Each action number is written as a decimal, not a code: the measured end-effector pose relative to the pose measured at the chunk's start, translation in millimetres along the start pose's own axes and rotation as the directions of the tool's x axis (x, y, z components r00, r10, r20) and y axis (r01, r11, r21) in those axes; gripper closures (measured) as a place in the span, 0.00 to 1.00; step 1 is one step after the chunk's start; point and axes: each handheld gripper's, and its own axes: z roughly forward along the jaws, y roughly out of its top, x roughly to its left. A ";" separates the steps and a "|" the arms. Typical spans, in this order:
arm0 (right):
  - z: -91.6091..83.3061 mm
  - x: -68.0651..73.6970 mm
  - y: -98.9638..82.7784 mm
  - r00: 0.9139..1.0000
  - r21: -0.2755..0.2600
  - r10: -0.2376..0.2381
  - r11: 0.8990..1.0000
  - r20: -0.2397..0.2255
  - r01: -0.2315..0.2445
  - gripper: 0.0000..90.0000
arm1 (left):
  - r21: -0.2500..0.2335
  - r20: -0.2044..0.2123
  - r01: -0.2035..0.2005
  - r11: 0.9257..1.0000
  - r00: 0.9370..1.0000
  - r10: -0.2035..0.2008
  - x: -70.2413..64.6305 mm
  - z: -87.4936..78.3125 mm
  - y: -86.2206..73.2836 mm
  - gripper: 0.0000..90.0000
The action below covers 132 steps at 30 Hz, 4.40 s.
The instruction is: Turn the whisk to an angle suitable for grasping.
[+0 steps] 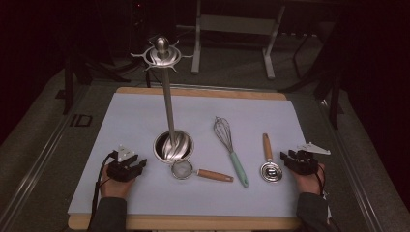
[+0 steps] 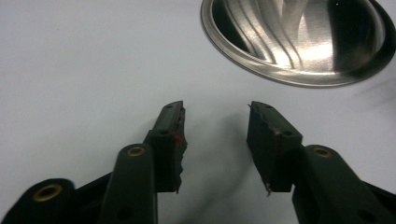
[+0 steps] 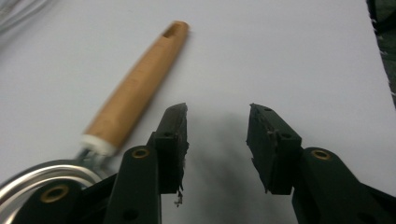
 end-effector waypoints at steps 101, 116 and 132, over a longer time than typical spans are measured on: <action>46.4 104.7 83.8 0.980 0.189 -0.134 0.969 -0.146 0.161 0.79 | -0.003 -0.039 0.014 1.000 0.999 -0.014 -0.1 -0.3 -0.2 0.63; 24.9 98.8 44.4 0.953 0.292 -0.261 0.909 -0.157 0.297 1.00 | -0.004 -0.045 0.012 1.000 0.999 -0.012 -0.7 -0.6 -0.2 0.63; 11.3 122.7 23.6 0.922 0.272 -0.301 0.891 -0.243 0.363 0.99 | -0.005 -0.046 0.009 1.000 0.999 -0.010 -0.8 -0.8 -0.3 0.63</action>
